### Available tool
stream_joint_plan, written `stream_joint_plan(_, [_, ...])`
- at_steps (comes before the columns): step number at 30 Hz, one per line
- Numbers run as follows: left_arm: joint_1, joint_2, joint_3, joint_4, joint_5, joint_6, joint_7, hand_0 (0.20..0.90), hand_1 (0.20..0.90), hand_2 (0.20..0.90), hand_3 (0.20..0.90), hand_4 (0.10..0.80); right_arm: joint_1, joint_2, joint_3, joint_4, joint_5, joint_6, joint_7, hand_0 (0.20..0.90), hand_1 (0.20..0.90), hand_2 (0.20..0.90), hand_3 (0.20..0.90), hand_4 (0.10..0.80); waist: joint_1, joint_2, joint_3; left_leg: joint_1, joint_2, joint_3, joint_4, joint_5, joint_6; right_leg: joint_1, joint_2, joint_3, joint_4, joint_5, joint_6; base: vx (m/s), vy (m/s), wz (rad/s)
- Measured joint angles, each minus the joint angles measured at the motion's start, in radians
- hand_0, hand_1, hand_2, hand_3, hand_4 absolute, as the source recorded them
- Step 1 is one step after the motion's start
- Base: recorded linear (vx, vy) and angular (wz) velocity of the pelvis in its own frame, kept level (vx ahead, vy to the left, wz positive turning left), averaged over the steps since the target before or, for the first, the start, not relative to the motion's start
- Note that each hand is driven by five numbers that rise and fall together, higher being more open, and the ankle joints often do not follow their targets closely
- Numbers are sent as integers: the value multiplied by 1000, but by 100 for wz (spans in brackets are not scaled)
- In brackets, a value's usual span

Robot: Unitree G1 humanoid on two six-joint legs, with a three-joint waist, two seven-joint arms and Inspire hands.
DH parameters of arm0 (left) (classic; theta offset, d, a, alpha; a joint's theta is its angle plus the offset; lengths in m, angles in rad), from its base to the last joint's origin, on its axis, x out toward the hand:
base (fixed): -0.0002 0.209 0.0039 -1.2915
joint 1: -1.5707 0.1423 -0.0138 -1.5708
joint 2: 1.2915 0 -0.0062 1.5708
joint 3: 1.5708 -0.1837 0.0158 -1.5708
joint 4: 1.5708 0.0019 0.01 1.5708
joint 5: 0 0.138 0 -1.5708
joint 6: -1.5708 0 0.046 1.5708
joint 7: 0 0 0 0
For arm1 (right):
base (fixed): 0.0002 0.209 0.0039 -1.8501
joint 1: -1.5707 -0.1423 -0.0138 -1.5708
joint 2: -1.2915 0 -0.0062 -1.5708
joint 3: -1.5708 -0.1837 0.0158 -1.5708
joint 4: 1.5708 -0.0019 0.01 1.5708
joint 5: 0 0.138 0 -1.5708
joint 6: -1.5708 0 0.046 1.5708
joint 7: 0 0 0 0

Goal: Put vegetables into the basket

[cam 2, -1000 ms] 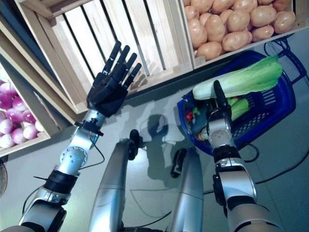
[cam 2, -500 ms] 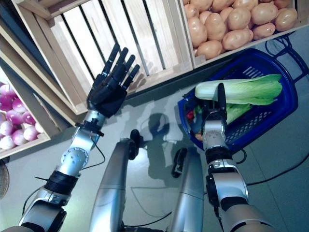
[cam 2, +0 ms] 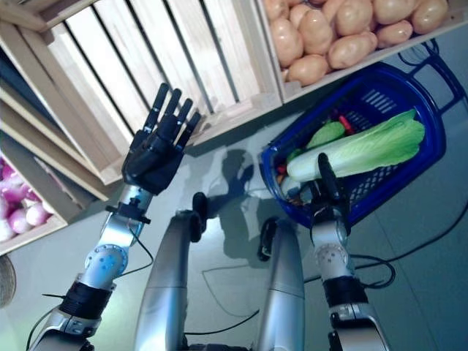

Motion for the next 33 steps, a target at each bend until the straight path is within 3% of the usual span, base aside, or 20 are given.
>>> stream_joint_plan(6, [27, -3, 38, -19, 3, -2, -17, 900, 900, 900, 900, 800, 87, -15, -5, -83, -179, 75, -31, 300, 300, 300, 300, 400, -27, -10, -1, 55, 20, 19, -58, 3, 2, 46, 16, -1, -71, 23, -1, 4, -32, -12])
stream_joint_plan(11, [23, -3, 37, -33, 7, -3, -19, 900, 900, 900, 900, 800, 73, -11, -5, -48, -111, 99, -43, 300, 300, 300, 300, 400, -30, -21, -1, 57, 22, 14, -79, 9, 0, 52, 19, -12, -93, 31, 0, -1, -48, 1])
stream_joint_plan(24, [-61, -1, 26, -13, 9, 41, -12, 900, 900, 900, 900, 800, -254, -32, 6, 486, 17, 129, 24, 300, 300, 300, 300, 400, 31, -22, -1, 90, -10, -5, -72, 19, 6, 96, -15, -31, -73, 23, -7, 26, -28, 7])
stream_joint_plan(31, [-66, 3, 12, 30, -1, 69, 8, 900, 900, 900, 900, 800, -372, -38, 7, 560, 8, 123, 29, 300, 300, 300, 300, 400, 45, -21, -1, 66, -22, -7, -47, 19, 6, 72, -28, -27, -39, 14, -7, 14, 28, 5])
stream_joint_plan(32, [-69, 3, 3, 33, -1, 72, 9, 900, 900, 900, 900, 800, -381, -38, 7, 565, 7, 123, 28, 575, 575, 575, 575, 584, 48, -21, -1, 61, -23, -8, -40, 19, 7, 68, -29, -26, -33, 12, -7, -8, 29, 6])
stream_joint_plan(33, [-73, 3, -5, 34, -1, 74, 9, 900, 900, 900, 900, 800, -391, -40, 6, 575, 4, 123, 27, 771, 771, 771, 771, 714, 50, -20, -1, 55, -24, -8, -35, 19, 8, 61, -31, -25, -26, 10, -8, 0, 0, 0])
